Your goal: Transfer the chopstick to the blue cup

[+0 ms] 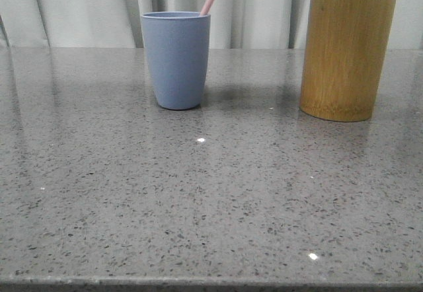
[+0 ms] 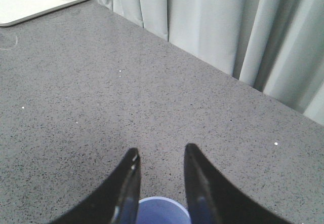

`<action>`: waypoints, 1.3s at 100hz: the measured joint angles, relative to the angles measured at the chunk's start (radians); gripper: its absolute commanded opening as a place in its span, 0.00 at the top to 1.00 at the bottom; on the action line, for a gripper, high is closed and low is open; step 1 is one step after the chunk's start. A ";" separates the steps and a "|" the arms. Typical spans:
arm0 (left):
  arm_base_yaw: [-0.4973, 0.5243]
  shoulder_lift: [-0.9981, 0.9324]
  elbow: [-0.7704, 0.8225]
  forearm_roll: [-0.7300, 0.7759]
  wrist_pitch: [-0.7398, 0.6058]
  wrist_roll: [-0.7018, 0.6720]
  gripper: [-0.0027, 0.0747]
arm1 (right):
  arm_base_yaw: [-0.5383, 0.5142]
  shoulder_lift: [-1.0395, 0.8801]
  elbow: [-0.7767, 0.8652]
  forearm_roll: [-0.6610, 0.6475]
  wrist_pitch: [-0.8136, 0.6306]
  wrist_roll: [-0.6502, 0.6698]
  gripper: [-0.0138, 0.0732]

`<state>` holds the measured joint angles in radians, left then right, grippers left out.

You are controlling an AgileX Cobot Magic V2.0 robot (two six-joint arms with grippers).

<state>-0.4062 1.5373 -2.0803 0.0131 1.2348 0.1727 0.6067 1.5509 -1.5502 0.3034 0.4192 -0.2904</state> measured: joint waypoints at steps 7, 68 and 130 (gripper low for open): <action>0.000 0.000 0.000 0.000 0.000 0.000 0.49 | 0.000 0.000 0.000 0.000 -0.002 0.000 0.55; 0.000 -0.120 0.081 0.019 -0.083 -0.046 0.49 | -0.043 -0.197 0.107 0.000 -0.086 0.000 0.56; 0.000 -0.693 0.875 0.176 -0.568 -0.220 0.53 | -0.181 -0.585 0.378 0.000 -0.089 0.000 0.56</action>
<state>-0.4062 0.8446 -1.2052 0.1896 0.6663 -0.0469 0.4260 0.9656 -1.1723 0.3034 0.3306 -0.2904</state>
